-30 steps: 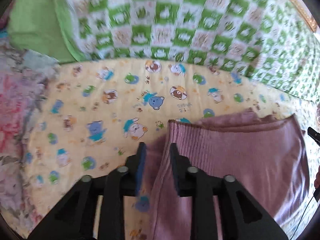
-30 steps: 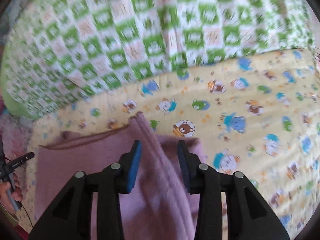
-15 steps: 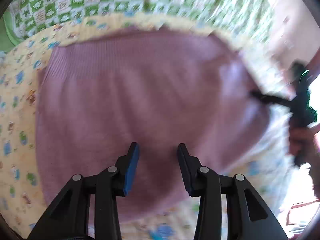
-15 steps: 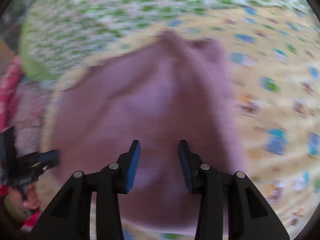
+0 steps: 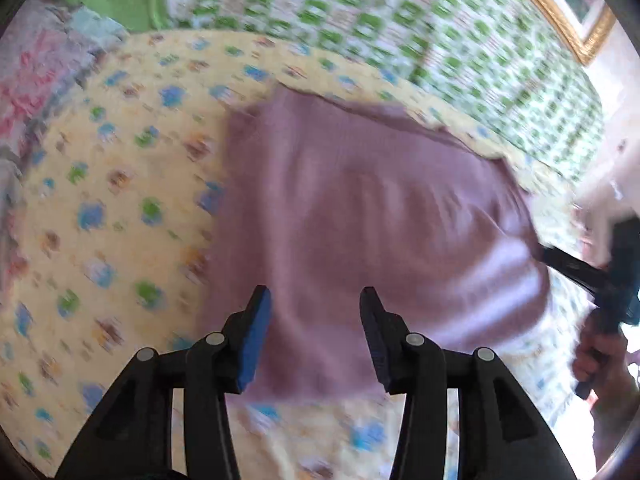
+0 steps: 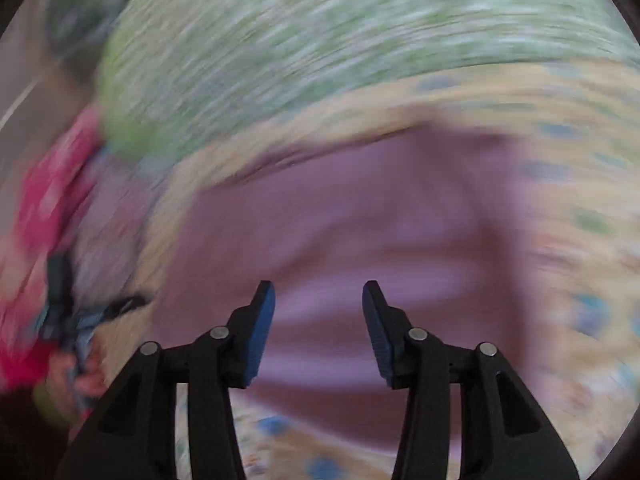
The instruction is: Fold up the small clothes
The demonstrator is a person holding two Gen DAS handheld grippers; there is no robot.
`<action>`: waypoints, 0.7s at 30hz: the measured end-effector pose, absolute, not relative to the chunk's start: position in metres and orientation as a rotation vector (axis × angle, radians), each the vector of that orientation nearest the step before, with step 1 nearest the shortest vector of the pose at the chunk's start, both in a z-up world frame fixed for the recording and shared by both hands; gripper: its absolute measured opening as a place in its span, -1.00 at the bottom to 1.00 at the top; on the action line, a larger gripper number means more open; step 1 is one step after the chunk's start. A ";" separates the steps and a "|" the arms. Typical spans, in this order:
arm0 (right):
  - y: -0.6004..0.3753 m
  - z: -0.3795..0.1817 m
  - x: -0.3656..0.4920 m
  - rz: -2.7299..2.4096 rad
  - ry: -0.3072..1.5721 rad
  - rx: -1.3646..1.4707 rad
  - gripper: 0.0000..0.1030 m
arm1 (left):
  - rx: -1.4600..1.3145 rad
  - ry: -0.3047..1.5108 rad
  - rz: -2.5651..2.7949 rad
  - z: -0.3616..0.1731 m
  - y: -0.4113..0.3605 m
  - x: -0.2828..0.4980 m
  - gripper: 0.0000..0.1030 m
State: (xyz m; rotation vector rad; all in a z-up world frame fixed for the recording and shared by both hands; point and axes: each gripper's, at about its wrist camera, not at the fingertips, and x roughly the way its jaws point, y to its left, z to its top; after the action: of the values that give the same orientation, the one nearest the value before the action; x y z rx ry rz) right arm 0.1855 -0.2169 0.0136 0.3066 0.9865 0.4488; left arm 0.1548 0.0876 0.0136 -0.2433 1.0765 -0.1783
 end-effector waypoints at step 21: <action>-0.232 -0.021 0.247 0.386 0.902 0.526 0.05 | -0.405 1.235 0.002 -0.032 0.104 0.096 0.46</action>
State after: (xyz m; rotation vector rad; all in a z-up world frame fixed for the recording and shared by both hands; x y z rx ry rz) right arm 0.2470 -0.2321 -0.0212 0.5260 0.9023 0.3857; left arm 0.0958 0.1041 -0.0324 -0.4051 1.2348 0.0016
